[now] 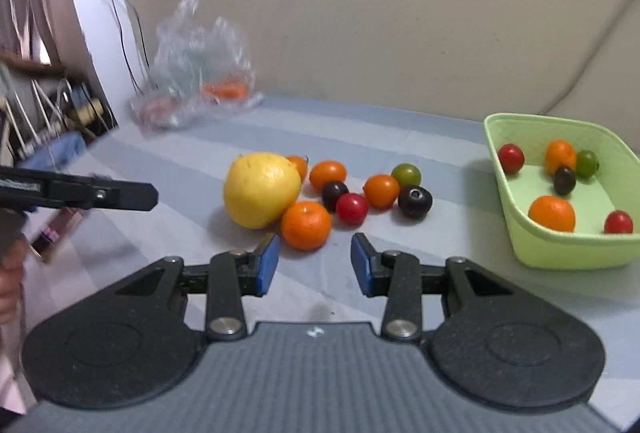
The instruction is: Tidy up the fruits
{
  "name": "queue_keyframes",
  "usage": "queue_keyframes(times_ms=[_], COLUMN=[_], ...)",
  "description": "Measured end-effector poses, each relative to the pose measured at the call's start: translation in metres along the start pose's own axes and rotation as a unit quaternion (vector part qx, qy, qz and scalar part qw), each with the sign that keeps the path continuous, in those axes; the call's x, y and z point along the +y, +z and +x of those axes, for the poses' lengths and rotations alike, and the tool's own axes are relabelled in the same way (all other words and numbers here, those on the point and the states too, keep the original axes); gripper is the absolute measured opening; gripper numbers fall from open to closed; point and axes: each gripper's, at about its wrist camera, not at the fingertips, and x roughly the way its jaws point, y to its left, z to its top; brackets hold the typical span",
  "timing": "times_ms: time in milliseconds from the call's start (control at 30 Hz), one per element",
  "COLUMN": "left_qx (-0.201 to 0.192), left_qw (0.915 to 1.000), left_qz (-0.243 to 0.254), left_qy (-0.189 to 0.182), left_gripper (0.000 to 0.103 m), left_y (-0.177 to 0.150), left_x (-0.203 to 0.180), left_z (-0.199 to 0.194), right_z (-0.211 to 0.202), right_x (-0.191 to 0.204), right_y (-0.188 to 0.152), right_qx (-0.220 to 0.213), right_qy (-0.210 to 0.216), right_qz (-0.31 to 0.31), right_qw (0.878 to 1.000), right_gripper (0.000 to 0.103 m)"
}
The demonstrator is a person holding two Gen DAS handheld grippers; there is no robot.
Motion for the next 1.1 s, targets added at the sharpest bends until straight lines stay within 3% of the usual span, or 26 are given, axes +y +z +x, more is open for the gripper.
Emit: queue_keyframes(times_ms=[67,200,300,467,600,733,833,933,1100], left_qx=[0.003,0.022,0.039,0.055,0.028,0.004,-0.009,-0.017,-0.035], left_qw=[0.9999,0.9988,0.9982,0.9970,0.9976,0.9961,0.9944,0.9921,0.9884], left_qz=[0.011,0.012,0.021,-0.012,-0.021,-0.055,-0.080,-0.108,-0.141], left_qy=[-0.008,-0.042,-0.041,-0.053,-0.060,-0.068,-0.069,-0.062,-0.045], left_gripper=[0.051,0.049,0.047,0.044,0.048,0.049,0.049,0.049,0.049], left_y=[-0.002,-0.006,-0.007,-0.006,-0.006,-0.002,-0.004,-0.007,-0.012], left_x=[-0.004,-0.010,-0.015,-0.006,0.004,0.025,0.042,0.061,0.081], left_z=[0.006,0.029,0.051,0.069,0.054,0.039,0.027,0.015,-0.002], right_z=[0.007,0.014,0.019,0.029,0.033,0.045,0.056,0.066,0.069], right_x=[-0.007,-0.018,-0.018,-0.021,-0.015,0.005,0.013,0.019,0.031], right_y=[0.009,0.026,0.031,0.039,0.049,0.049,0.048,0.046,0.040], right_qx=[0.004,-0.001,-0.008,-0.001,0.006,0.014,0.021,0.029,0.032], right_qy=[-0.010,0.012,0.004,0.009,0.065,0.079,0.073,0.064,0.061], right_qz=[0.008,0.040,0.035,0.038,0.042,0.017,0.005,-0.010,-0.021], right_qw=[1.000,0.999,0.999,0.999,0.997,0.997,0.997,0.997,0.997], right_gripper=[0.042,0.042,0.042,0.042,0.043,0.043,0.045,0.063,0.061])
